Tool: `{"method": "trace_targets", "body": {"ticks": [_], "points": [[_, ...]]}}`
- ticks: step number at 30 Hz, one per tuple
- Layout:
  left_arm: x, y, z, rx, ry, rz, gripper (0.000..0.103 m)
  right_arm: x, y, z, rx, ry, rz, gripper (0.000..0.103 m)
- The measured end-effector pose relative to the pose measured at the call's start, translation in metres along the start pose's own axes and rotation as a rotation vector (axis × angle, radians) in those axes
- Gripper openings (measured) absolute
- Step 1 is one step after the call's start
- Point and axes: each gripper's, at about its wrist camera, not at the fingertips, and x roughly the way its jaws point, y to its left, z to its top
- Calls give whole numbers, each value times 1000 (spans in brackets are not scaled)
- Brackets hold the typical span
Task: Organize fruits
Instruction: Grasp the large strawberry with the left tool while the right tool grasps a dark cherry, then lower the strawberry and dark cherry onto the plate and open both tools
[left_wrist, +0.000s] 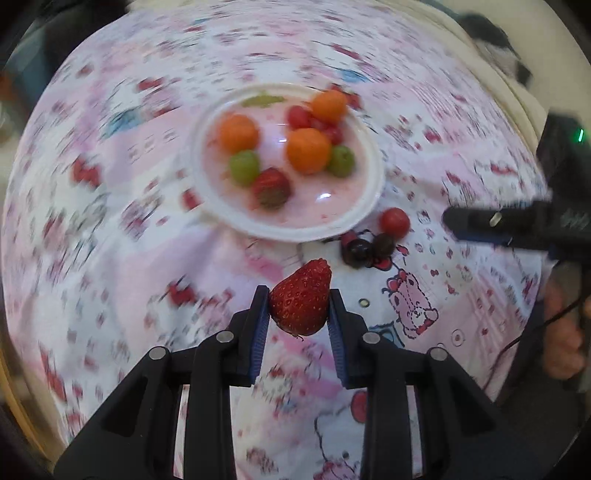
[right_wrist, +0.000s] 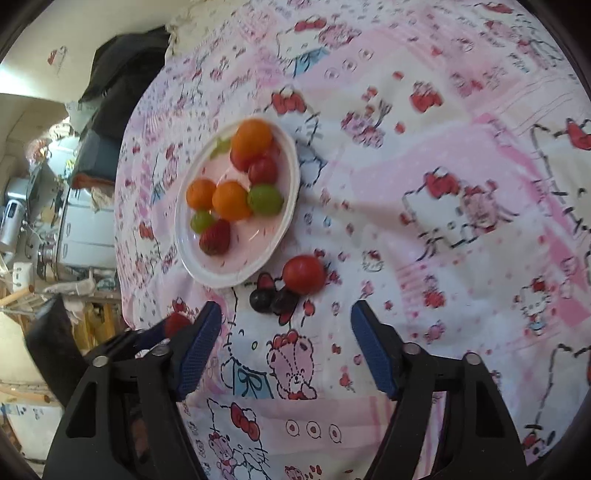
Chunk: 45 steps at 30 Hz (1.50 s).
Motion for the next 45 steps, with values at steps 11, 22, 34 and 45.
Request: {"method": "trace_targets", "body": {"ticks": [11,22,34,45], "points": [[-37,40,-21,-210,-114,56,27,52,22,5,4,70,-116,32],[-36,36,-10,-213,-130,17,27,69,9,5,27,91,-160,21],[-31,33,-4,-182,-154,81,27,59,11,0,-15,92,-118,18],[-30,41,-9,-199,-176,129,27,40,8,-9,-11,78,-38,18]]}}
